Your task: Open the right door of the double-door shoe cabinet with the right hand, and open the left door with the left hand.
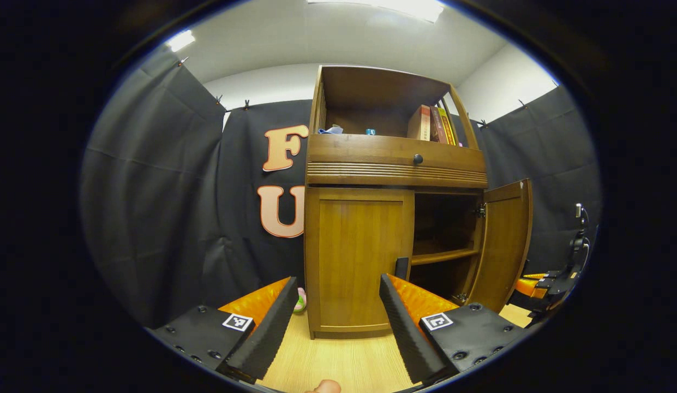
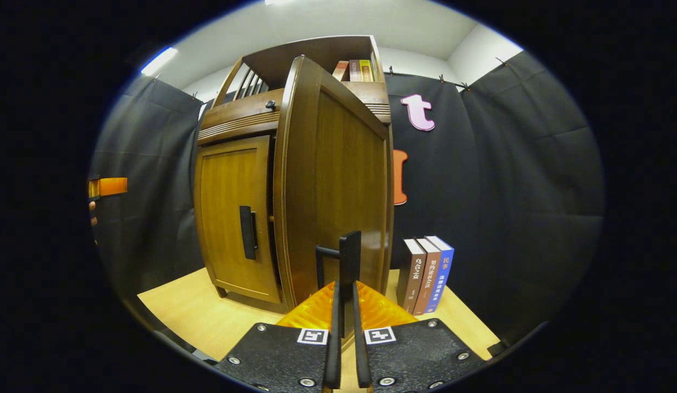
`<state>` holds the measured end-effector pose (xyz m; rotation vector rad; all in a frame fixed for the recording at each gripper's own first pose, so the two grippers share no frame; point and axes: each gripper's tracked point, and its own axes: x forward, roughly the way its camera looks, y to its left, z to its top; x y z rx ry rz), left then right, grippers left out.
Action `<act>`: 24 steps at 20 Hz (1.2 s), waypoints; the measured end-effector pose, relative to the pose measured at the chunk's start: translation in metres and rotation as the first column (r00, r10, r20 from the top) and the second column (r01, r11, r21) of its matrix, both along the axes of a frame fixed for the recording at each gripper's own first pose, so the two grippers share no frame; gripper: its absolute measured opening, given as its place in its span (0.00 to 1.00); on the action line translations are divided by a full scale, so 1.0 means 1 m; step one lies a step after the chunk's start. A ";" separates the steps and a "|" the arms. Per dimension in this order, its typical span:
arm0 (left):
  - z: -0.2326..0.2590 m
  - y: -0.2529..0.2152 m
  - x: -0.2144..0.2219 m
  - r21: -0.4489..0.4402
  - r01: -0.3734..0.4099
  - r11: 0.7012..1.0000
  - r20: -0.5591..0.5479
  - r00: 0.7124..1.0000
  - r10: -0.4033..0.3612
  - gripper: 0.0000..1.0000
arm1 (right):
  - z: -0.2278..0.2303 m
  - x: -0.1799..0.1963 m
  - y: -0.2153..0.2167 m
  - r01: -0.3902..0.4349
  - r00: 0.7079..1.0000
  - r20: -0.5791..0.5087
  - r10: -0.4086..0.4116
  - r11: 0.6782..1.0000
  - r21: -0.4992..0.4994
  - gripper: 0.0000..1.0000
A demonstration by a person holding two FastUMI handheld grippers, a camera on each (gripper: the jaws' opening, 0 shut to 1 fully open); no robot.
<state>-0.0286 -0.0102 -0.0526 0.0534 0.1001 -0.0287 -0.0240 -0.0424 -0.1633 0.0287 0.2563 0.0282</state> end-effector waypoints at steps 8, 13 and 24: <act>-0.003 -0.013 0.007 0.015 0.023 1.000 -0.002 1.000 -0.023 0.95 | 0.001 -0.009 -0.059 0.087 0.996 0.008 -0.087 0.996 -0.029 0.04; -0.010 -0.018 0.016 0.003 0.016 1.000 -0.011 1.000 -0.016 0.96 | 0.001 -0.010 -0.089 0.095 0.995 0.010 -0.094 0.995 -0.023 0.03; -0.037 -0.047 0.047 0.022 0.031 0.999 -0.043 0.999 -0.030 0.95 | 0.009 -0.014 -0.137 0.099 0.995 0.035 -0.098 0.995 -0.004 0.05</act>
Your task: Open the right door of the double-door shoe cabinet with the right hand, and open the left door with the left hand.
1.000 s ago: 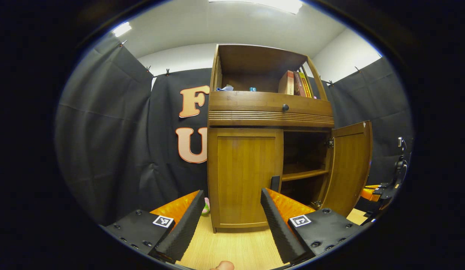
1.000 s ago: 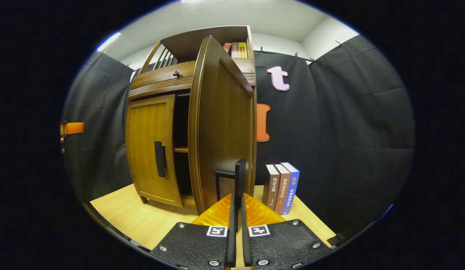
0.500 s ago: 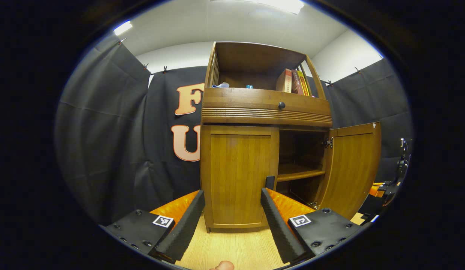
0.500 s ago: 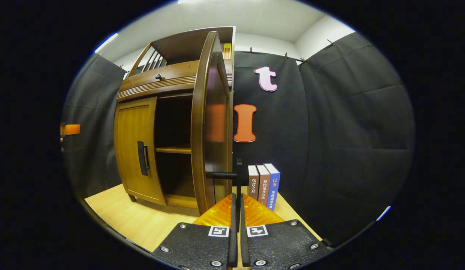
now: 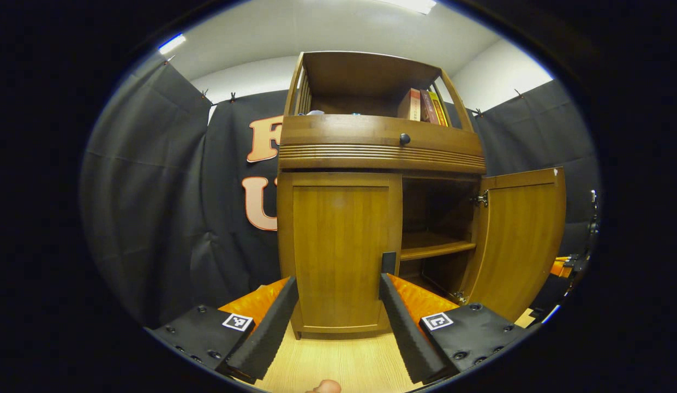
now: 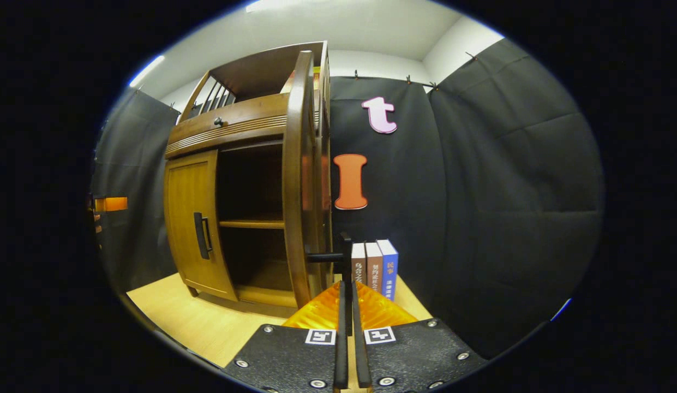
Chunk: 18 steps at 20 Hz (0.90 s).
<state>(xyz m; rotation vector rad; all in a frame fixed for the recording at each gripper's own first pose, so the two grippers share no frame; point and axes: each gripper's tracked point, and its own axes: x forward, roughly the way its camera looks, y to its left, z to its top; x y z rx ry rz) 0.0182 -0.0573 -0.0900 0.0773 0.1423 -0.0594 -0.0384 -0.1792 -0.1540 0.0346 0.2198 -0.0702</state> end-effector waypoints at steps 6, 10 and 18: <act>-0.013 -0.026 0.026 -0.014 0.028 1.000 0.009 1.000 -0.028 0.96 | 0.015 -0.021 -0.005 0.039 0.999 -0.004 -0.039 0.999 -0.003 0.21; -0.033 -0.040 0.056 -0.030 0.046 0.998 -0.014 0.999 -0.047 0.95 | 0.033 -0.035 0.003 0.065 0.997 0.027 -0.066 0.998 0.018 0.14; -0.092 -0.074 0.118 -0.038 0.076 0.996 -0.069 0.994 -0.079 0.95 | 0.049 -0.051 0.011 0.108 0.993 0.052 -0.107 0.994 -0.015 0.60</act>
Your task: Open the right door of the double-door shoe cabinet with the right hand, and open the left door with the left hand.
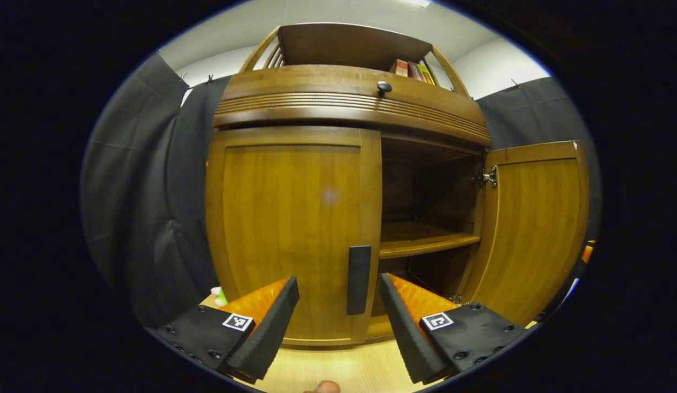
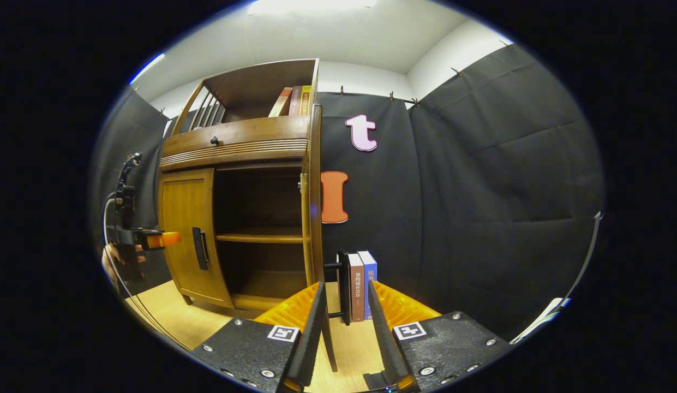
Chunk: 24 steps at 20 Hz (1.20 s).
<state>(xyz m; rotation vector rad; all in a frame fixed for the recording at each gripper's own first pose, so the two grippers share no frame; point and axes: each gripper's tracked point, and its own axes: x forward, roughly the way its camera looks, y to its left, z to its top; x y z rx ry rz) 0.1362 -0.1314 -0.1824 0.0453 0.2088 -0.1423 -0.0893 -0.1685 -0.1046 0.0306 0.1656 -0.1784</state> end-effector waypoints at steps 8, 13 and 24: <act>-0.039 -0.019 0.048 -0.027 0.011 1.000 -0.044 0.999 -0.012 0.97 | 0.009 0.000 0.006 0.010 1.000 0.020 -0.009 0.999 -0.051 0.87; -0.048 -0.017 0.064 -0.003 0.006 1.000 -0.051 0.999 -0.006 0.95 | 0.007 0.005 0.014 -0.001 1.000 0.023 0.002 0.999 -0.042 0.98; -0.048 -0.025 0.053 -0.003 0.039 0.999 -0.037 0.999 -0.039 0.36 | 0.004 0.008 0.031 -0.017 1.000 0.012 0.017 0.999 -0.032 0.89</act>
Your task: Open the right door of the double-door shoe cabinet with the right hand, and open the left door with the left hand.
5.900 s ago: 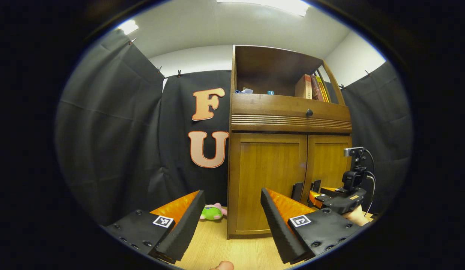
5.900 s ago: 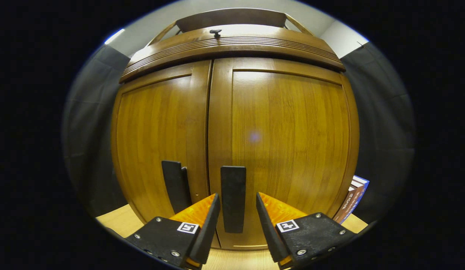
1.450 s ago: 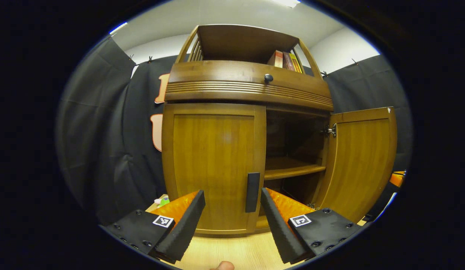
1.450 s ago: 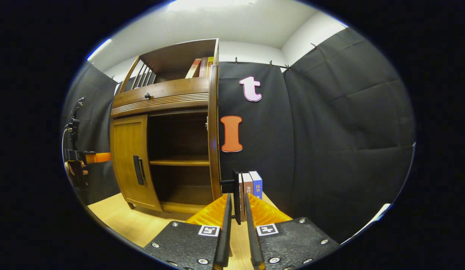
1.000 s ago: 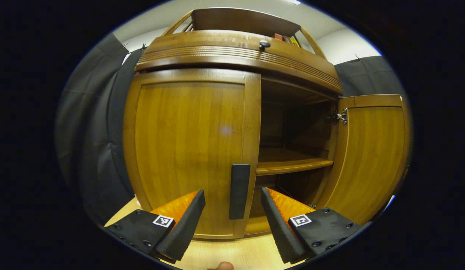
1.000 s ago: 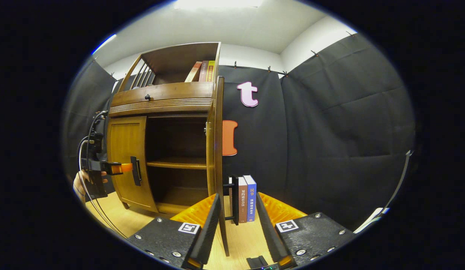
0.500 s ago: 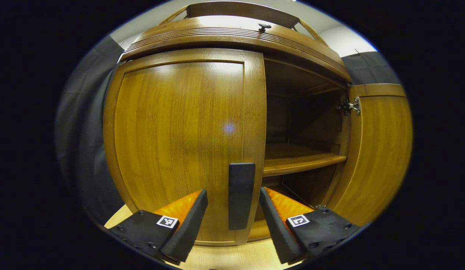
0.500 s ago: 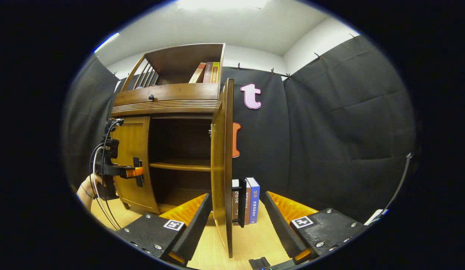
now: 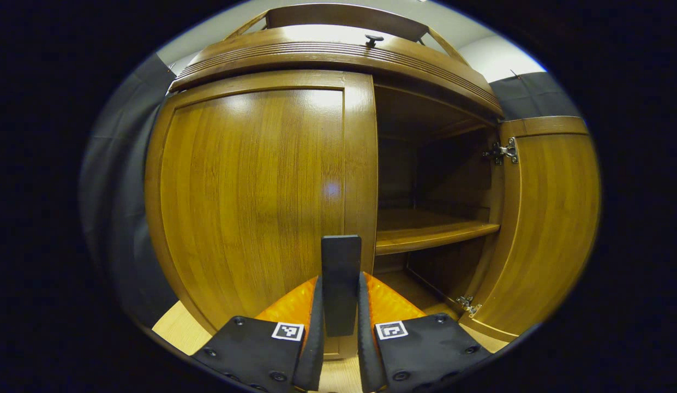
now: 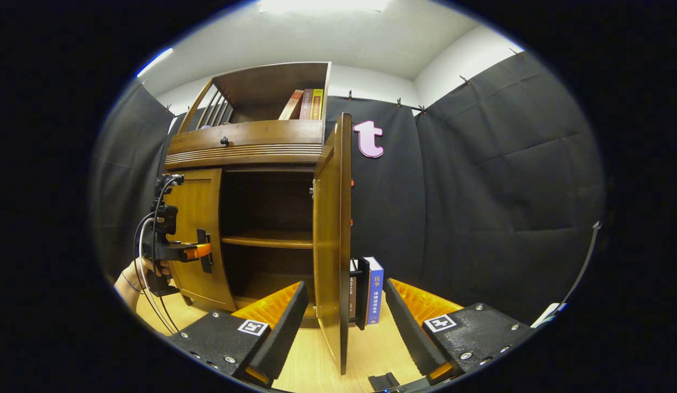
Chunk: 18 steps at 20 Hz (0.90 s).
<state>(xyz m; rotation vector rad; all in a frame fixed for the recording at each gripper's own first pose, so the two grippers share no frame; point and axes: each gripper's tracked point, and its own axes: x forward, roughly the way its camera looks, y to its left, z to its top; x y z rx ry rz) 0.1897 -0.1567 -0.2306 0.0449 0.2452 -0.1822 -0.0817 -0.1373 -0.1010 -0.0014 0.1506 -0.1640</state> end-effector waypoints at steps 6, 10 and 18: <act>0.009 0.011 -0.044 -0.017 0.061 0.998 -0.032 0.998 -0.062 0.33 | 0.004 0.000 0.027 -0.041 0.999 0.002 0.041 0.999 0.003 0.78; 0.016 0.026 -0.075 -0.016 0.082 0.997 -0.041 0.996 -0.082 0.34 | 0.008 -0.001 0.050 -0.076 0.997 0.005 0.076 0.997 0.000 0.78; 0.029 0.058 -0.122 -0.044 0.088 0.995 -0.048 0.995 -0.090 0.34 | 0.022 -0.008 0.081 -0.120 0.992 0.026 0.120 0.993 0.002 0.82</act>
